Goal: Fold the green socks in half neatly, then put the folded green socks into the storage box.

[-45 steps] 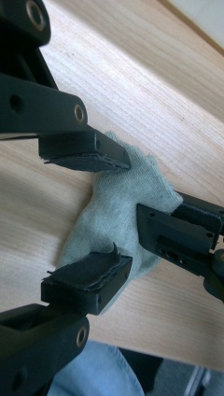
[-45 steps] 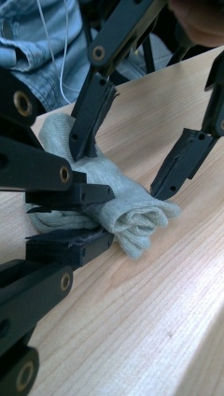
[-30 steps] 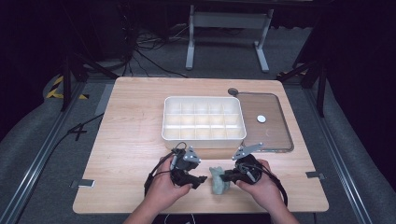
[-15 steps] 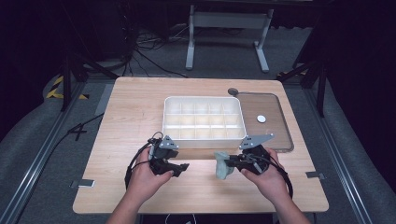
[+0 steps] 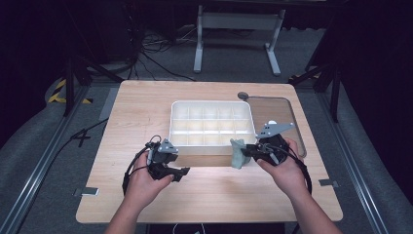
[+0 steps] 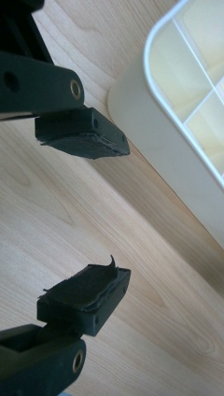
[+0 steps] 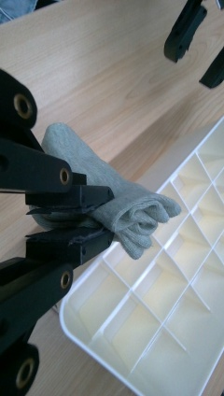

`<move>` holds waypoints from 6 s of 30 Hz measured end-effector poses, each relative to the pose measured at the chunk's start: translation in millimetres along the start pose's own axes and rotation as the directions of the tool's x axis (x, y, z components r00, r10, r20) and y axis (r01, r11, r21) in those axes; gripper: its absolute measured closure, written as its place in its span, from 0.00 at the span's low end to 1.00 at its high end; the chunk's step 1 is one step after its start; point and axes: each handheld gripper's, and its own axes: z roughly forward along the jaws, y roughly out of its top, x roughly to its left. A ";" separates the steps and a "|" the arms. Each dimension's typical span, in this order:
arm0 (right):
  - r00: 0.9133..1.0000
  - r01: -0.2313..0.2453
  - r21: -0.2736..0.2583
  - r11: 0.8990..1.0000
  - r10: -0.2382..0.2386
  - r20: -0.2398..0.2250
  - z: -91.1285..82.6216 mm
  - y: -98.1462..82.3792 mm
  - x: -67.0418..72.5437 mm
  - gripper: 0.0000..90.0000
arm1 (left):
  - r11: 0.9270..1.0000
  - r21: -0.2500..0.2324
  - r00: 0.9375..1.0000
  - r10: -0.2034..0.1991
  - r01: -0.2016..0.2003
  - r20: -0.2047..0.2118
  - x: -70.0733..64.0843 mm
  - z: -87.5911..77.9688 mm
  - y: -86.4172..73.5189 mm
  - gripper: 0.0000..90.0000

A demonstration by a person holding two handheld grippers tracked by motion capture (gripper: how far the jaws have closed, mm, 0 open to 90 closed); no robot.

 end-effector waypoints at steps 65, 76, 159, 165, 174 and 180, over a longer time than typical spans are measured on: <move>0.971 0.174 0.352 0.920 -0.220 0.097 56.5 56.9 -72.7 0.88 | 0.995 -0.008 0.993 -0.099 0.099 -0.071 13.7 -29.5 -37.9 0.36; 0.984 0.122 0.450 0.884 -0.166 0.058 78.9 45.2 -71.0 0.89 | 0.995 -0.015 0.993 -0.100 0.099 -0.069 13.6 -27.3 -36.8 0.36; 0.995 0.077 0.189 0.979 -0.065 -0.069 7.7 49.8 -54.4 0.64 | 0.998 0.003 0.998 -0.056 0.056 -0.030 8.0 -27.8 -25.9 0.35; 0.985 0.157 0.168 0.973 -0.141 -0.102 -8.0 39.7 -30.6 0.59 | 0.999 0.018 0.999 -0.037 0.037 -0.019 3.9 -30.5 -24.3 0.35; 0.982 0.142 0.060 0.988 -0.133 -0.131 -28.5 13.3 5.5 0.54 | 0.999 0.038 1.000 -0.004 0.004 -0.005 -0.5 -33.2 -20.3 0.34; 0.971 0.154 0.056 0.987 -0.140 -0.195 -19.0 -12.9 23.7 0.53 | 0.999 0.040 1.000 -0.006 0.007 -0.005 -1.8 -33.5 -19.9 0.33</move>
